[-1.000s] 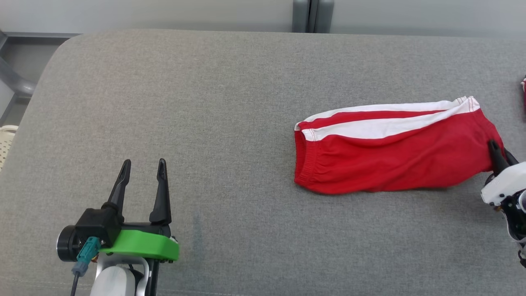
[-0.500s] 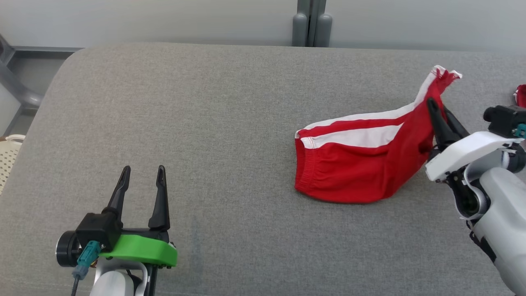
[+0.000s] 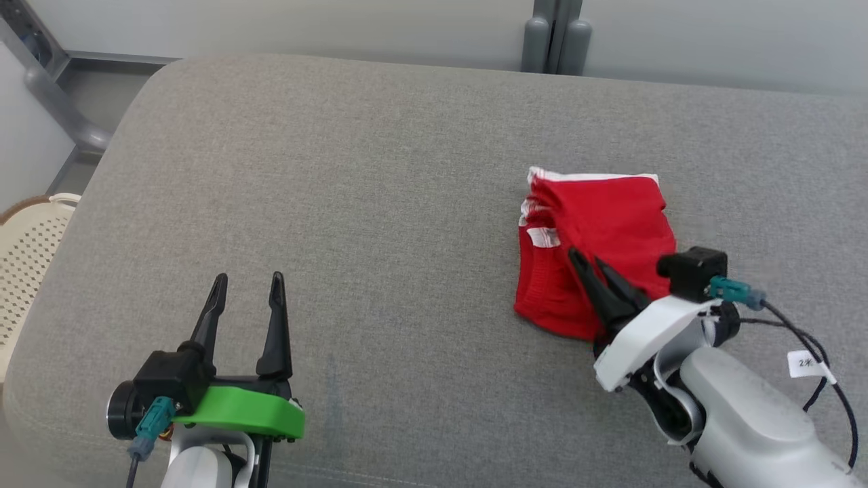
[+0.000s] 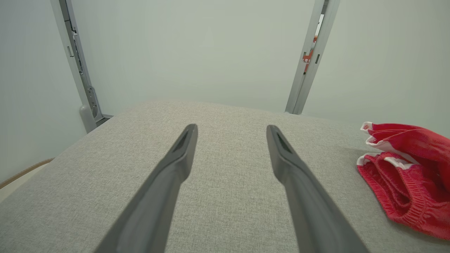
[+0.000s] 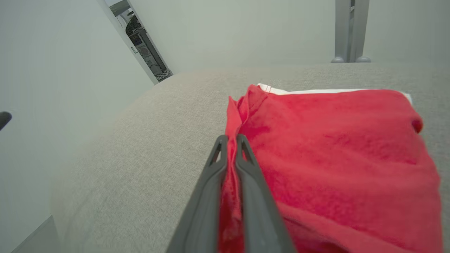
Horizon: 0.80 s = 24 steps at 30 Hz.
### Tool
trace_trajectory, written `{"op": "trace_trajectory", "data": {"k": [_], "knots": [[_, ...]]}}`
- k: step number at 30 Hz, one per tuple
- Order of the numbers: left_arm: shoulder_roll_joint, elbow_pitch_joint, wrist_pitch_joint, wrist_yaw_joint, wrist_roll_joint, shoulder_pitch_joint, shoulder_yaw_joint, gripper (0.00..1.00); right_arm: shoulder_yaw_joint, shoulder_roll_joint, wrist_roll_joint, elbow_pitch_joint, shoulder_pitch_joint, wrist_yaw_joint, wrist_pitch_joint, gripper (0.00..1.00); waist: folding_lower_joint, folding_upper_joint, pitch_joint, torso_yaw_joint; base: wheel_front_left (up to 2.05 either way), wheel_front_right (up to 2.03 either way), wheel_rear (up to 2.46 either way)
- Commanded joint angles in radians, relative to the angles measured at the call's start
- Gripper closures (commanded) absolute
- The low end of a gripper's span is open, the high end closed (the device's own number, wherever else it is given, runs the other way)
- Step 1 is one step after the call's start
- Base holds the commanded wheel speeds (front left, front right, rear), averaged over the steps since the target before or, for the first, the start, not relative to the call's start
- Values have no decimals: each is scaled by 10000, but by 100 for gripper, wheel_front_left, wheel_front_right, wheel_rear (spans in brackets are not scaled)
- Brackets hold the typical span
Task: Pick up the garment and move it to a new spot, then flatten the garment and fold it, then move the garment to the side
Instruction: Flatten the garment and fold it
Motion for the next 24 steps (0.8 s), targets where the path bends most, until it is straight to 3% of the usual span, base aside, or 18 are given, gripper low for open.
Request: {"op": "trace_trajectory", "data": {"k": [1,3,5,6,10,19,24], "knots": [[17,-18,3,48,-51,51,-44,0,80,69,-19,36,226,-15,-8,100,0,0,128,134,0,0,0],[17,-11,3,87,-105,7,-63,0,206,269,47,102,416,-13,-49,100,0,0,190,170,0,0,0],[17,-6,3,107,-129,-12,-101,0,287,382,80,110,557,-13,-88,19,0,0,248,176,0,0,0],[17,4,3,123,-142,-30,-127,0,310,378,80,156,608,-15,-96,0,0,0,273,177,0,0,0],[17,2,3,172,-157,-73,-136,0,-14,212,-48,-57,519,-15,-153,0,0,0,306,109,0,0,0],[19,63,3,178,-85,-134,-236,0,-2604,-311,-665,-927,1201,-13,-145,0,0,0,260,-68,0,0,0],[17,85,3,116,62,-206,-294,0,-3595,-289,-1093,-1107,1537,-13,-147,0,0,0,280,-57,0,0,0]]}}
